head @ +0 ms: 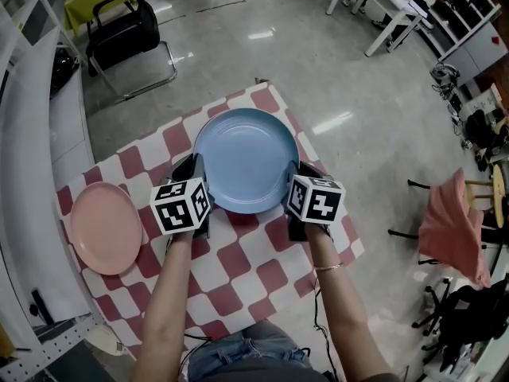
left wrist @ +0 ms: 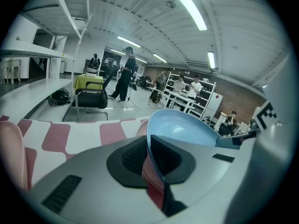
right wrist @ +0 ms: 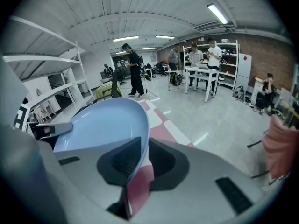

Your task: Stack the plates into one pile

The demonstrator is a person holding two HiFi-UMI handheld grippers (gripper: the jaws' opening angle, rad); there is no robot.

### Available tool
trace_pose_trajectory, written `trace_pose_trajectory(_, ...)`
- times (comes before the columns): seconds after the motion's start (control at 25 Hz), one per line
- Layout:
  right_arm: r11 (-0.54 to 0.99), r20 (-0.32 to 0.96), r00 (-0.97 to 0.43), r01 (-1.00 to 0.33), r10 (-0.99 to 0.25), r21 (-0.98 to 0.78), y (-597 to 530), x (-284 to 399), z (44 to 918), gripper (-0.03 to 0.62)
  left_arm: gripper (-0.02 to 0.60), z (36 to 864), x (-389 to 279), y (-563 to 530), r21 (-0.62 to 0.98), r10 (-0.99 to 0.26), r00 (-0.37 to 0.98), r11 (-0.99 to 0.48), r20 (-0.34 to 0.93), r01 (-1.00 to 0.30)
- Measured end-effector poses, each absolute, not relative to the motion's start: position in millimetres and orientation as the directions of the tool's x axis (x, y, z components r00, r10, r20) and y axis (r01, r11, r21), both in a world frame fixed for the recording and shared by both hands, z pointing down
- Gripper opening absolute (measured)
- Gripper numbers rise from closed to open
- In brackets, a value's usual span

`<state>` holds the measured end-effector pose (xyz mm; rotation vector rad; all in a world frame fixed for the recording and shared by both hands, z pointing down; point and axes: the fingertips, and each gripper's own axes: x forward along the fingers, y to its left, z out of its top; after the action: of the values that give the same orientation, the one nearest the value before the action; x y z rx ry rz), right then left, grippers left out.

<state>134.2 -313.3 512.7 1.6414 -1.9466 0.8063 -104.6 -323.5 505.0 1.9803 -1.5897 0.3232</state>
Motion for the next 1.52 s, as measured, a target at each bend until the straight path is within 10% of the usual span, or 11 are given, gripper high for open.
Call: trace_pose_trajectory(1.52,0.131,0.590,-0.150,-0.989,-0.793,-0.075,-336.2,135.1,518.2,0.060,0.081,525.0,-105.2,-339.2,0.193,-0.805,0.229,-0.145,0.547,-0.970)
